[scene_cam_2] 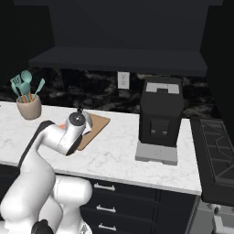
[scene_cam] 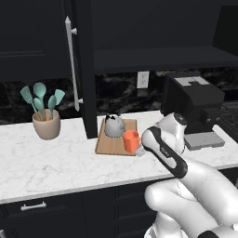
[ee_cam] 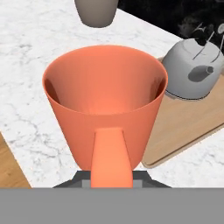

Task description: Pick the kettle from the counter and place it on the tray. Then pick the mug from the cabinet and place it on the tray. Then close the cabinet doors.

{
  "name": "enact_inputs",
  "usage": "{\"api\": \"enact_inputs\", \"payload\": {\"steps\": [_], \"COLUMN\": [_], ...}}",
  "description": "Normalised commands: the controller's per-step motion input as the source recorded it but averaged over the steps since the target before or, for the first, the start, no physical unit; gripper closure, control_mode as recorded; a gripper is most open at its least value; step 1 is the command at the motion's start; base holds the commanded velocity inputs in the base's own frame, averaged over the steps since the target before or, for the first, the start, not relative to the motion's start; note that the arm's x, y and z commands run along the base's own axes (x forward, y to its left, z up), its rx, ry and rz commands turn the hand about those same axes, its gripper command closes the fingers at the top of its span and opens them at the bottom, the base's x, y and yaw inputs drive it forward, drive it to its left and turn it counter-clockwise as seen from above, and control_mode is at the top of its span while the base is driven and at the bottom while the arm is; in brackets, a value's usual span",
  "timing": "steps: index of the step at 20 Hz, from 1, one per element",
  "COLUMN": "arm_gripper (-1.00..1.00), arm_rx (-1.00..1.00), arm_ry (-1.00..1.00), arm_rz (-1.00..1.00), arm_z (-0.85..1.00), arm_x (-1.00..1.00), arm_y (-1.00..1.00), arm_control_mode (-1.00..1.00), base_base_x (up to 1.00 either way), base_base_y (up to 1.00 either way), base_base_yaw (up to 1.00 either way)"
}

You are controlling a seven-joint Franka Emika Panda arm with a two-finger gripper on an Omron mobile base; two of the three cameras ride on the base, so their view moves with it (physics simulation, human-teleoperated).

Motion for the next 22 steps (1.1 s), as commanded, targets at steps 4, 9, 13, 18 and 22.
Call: {"api": "enact_inputs", "payload": {"steps": [4,9,13,18,22], "arm_gripper": [1.0,1.0,1.0,1.0,1.0], "arm_rx": [0.01,0.03,0.05,0.04,0.02], "arm_ry": [0.06,0.02,0.0,0.0,0.0], "arm_rz": [0.0,0.0,0.0,0.01,0.0], "arm_z": [-0.17,-0.3,-0.4,-0.41,-0.37], "arm_x": [0.56,0.42,0.34,0.28,0.22], "arm_y": [0.08,0.0,0.0,0.0,0.0], "arm_control_mode": [-1.0,-1.0,-1.0,-1.0,-1.0], "base_base_x": [0.0,0.0,0.0,0.0,0.0], "base_base_y": [0.0,0.0,0.0,0.0,0.0], "base_base_yaw": [0.0,0.0,0.0,0.0,0.0]}}
